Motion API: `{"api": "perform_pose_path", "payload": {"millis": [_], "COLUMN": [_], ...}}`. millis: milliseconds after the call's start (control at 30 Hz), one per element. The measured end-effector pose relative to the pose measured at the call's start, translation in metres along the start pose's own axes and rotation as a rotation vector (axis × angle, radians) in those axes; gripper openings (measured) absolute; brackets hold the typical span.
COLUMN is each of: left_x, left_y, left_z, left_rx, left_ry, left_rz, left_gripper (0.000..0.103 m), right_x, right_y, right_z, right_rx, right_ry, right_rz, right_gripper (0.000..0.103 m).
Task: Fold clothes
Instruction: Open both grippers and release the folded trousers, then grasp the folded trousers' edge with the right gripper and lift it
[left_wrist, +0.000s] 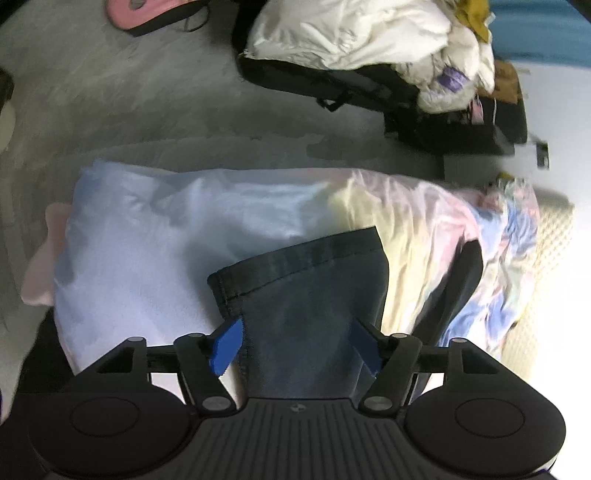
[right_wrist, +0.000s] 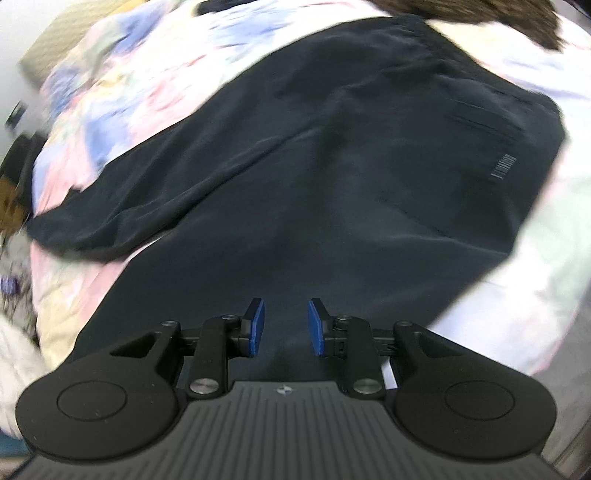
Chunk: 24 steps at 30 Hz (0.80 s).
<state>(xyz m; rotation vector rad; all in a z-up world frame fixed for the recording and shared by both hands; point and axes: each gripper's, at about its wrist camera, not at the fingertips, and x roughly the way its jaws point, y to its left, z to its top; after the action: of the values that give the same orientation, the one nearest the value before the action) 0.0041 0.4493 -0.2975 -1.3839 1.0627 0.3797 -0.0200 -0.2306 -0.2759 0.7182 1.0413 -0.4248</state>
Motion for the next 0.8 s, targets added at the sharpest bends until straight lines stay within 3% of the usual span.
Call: {"api": "perform_pose_path", "payload": {"millis": [100,400,467,600,800], "left_x": [0.003,0.015,0.015,0.011,-0.003], "left_y": [-0.005,-0.022,-0.028,-0.042,-0.056], "left_z": [-0.003,-0.037,-0.048,-0.071,-0.113], "left_rx": [0.014,-0.002,-0.012,-0.039,-0.089], "left_ry": [0.011,-0.014,-0.034,-0.088,-0.148], "left_rz": [0.014,0.042,0.054,0.083,0.136], "left_gripper": [0.075,0.075,0.075,0.075,0.075], "right_x": [0.007,0.053,0.069,0.111,0.183], "right_y": [0.036,0.142,0.169,0.226,0.315], "right_z": [0.002,0.031,0.043,0.068,0.091], "right_rx": [-0.139,-0.551,-0.631,-0.771,-0.955], "right_ry": [0.007,0.037,0.045,0.051,0.047], "right_rz": [0.014,0.12,0.153,0.225,0.277], "right_gripper": [0.03,0.041,0.046,0.068,0.07]}}
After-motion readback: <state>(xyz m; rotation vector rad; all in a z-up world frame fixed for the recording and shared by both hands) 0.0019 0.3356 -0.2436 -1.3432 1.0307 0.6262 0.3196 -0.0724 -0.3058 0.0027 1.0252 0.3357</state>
